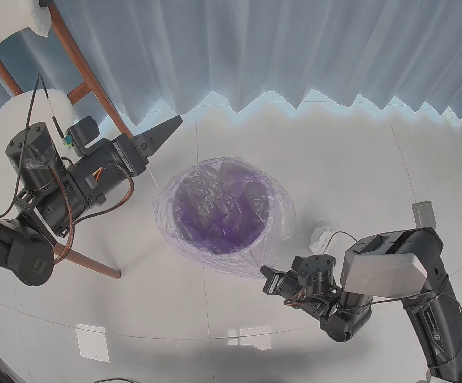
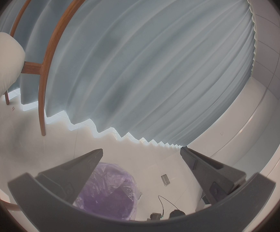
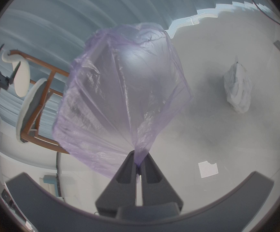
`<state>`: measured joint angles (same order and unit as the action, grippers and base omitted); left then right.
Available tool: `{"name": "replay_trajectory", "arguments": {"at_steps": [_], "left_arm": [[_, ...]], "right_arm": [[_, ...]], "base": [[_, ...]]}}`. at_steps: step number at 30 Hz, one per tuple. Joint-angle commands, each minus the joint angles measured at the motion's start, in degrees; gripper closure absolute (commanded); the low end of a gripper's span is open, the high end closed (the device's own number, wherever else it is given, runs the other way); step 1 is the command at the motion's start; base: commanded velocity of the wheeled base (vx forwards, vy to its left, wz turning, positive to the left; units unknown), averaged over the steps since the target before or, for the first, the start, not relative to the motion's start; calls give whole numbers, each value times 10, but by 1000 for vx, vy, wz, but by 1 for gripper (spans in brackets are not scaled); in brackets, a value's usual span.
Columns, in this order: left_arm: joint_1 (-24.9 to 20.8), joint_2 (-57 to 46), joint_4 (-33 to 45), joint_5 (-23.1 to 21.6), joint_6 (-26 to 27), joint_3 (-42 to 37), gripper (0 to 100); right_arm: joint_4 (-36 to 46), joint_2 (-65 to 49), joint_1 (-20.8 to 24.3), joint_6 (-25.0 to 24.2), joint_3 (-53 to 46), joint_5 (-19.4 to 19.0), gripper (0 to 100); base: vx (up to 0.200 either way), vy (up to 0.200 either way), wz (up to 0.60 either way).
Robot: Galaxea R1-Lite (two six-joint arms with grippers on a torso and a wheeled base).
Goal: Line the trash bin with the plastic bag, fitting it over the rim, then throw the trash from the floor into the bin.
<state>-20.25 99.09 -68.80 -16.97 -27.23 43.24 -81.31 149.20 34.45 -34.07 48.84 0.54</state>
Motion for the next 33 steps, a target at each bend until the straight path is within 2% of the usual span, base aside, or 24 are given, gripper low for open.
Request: {"name": "replay_trajectory", "arguments": {"at_steps": [1,10,11,13,16,19,20,22,23,24,25,26,27,28,29,30,31,33], "left_arm": [[-1,2,0,0,0,-1,0],[-1,10,0,0,1,-1,0],[-1,11,0,0,1,0,0],[4,12,2,-1,0,3,0],[8,15,7,-1,0,6,0],[11,14,8,-2,-1,8,0],[6,15,9,-1,-3,10,0],[6,15,9,0,-3,9,0],[6,15,10,1,-3,9,0],[6,15,10,1,-3,9,0],[12,15,20,2,-2,9,0],[14,14,33,2,-2,10,0],[14,14,33,2,-2,10,0],[25,13,68,3,1,10,0],[34,14,91,4,3,11,0],[34,14,91,4,3,11,0],[48,21,138,4,14,18,0],[57,43,170,8,23,25,0]], "right_arm": [[42,29,-27,24,69,2,100],[42,41,-29,26,103,6,100],[37,36,-29,23,98,7,0],[14,14,-26,7,75,6,0],[-44,-45,-18,-49,-16,-4,0],[-66,-82,-7,-70,-71,-23,0],[-85,-134,4,-88,-146,-42,0],[-86,-158,11,-93,-175,-46,0],[-86,-209,21,-96,-232,-55,0],[-86,-209,21,-96,-232,-55,0],[-86,-296,30,-97,-298,-77,0],[-85,-345,33,-100,-325,-96,0],[-85,-345,33,-100,-325,-96,0],[-82,-424,35,-107,-362,-135,0],[-80,-455,35,-107,-374,-147,0],[-80,-455,35,-107,-374,-147,0],[-73,-489,29,-110,-378,-150,0],[-67,-486,18,-110,-375,-149,0]], "base": [[0,0,0],[0,0,0],[0,0,0],[0,0,0],[0,0,0],[0,0,0],[0,0,0],[0,0,0],[0,0,0],[0,0,0],[0,0,0],[0,0,0],[0,0,0],[0,0,0],[0,0,0],[0,0,0],[0,0,0],[0,0,0]]}}
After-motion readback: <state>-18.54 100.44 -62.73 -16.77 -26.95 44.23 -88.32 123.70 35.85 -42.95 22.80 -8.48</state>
